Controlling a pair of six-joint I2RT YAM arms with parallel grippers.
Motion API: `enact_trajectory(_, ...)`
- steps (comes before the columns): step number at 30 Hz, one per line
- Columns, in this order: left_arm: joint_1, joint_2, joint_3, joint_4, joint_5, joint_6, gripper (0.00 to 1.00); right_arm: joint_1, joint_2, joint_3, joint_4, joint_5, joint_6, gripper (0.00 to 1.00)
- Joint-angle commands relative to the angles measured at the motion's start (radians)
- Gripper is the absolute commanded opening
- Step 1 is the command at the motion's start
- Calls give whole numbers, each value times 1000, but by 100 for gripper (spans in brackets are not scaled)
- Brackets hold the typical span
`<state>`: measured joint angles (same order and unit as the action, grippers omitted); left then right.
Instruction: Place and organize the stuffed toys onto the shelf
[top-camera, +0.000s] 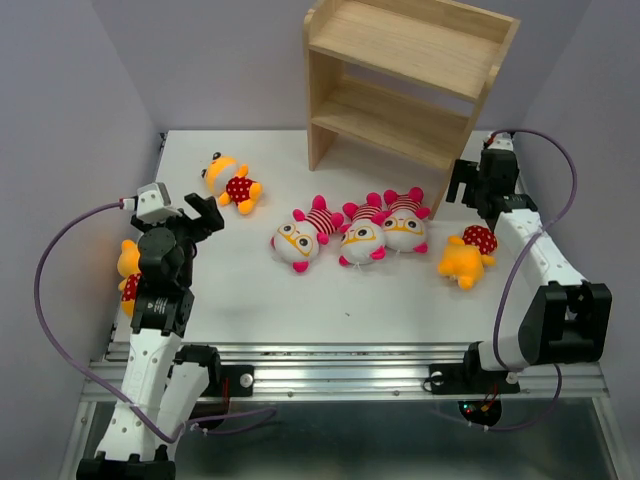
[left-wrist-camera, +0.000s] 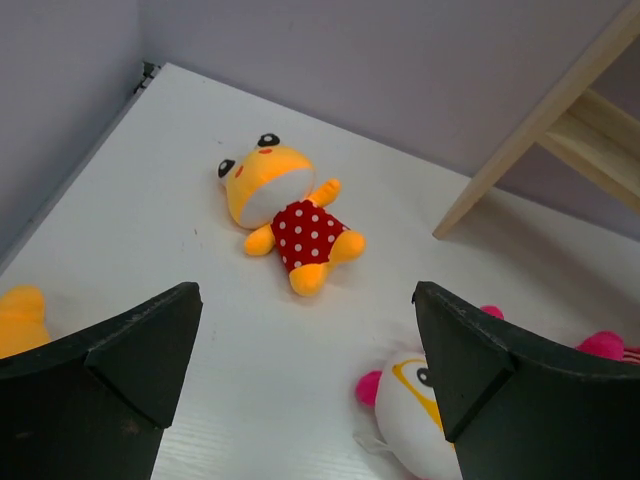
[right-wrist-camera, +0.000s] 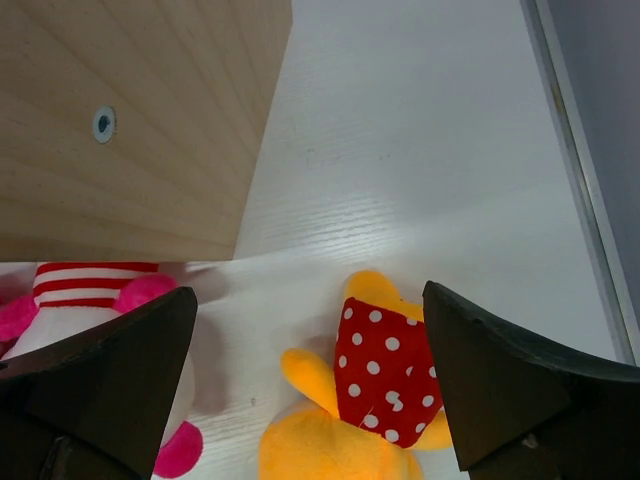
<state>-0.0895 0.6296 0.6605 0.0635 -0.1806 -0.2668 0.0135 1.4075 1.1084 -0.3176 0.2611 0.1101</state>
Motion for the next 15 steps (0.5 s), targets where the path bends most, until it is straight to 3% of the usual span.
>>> enact_trajectory(1, 0, -10, 59, -108, 75, -40, 99, 0, -62, 13, 6, -88, -12, 100)
enact_trajectory(4, 0, -19, 73, -146, 151, -90, 99, 0, -106, -8, 38, -244, -85, 100)
enact_trajectory(6, 2, -22, 56, -142, 234, -123, 99, 0, -134, -33, 64, -431, -205, 100)
enact_trajectory(7, 1, -18, 39, -134, 260, -150, 99, 0, -163, -57, 63, -601, -330, 100)
enact_trajectory(9, 1, 10, 22, -123, 338, -181, 99, 0, -189, -76, -24, -767, -499, 100)
enact_trajectory(11, -1, 39, 14, -114, 392, -230, 99, 0, -194, -79, -99, -864, -593, 100)
enact_trajectory(15, -36, 111, 1, -93, 467, -302, 98, 0, -170, -78, -170, -924, -584, 100)
